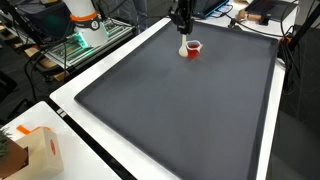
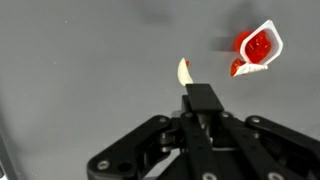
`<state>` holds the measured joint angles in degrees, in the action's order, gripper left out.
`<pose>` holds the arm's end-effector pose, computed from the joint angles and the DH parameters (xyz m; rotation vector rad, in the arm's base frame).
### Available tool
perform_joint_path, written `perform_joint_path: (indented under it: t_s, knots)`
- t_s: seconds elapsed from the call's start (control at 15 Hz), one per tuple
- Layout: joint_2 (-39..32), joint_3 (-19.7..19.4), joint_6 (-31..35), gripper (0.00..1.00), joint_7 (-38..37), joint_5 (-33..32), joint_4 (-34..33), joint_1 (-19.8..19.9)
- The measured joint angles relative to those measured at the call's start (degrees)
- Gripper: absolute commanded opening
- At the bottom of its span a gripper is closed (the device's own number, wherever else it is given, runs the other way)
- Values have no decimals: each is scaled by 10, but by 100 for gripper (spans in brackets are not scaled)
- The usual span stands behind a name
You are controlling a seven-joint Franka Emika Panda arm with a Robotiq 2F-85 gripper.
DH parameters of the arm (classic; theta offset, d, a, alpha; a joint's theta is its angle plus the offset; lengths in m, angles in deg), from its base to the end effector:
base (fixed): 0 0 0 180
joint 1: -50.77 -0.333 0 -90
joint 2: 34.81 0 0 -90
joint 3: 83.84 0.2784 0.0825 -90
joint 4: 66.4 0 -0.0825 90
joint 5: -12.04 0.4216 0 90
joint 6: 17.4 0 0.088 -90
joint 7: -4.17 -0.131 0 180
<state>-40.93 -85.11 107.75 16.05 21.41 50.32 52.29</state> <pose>0.6040 -0.0202 0.3150 -3.0117 -0.1013 -0.0860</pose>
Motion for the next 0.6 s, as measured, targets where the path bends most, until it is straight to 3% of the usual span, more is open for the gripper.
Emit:
perform_joint_path:
  t_s: [0.6]
  knots:
    - [0,12,8,3,-21,-46,8,-9]
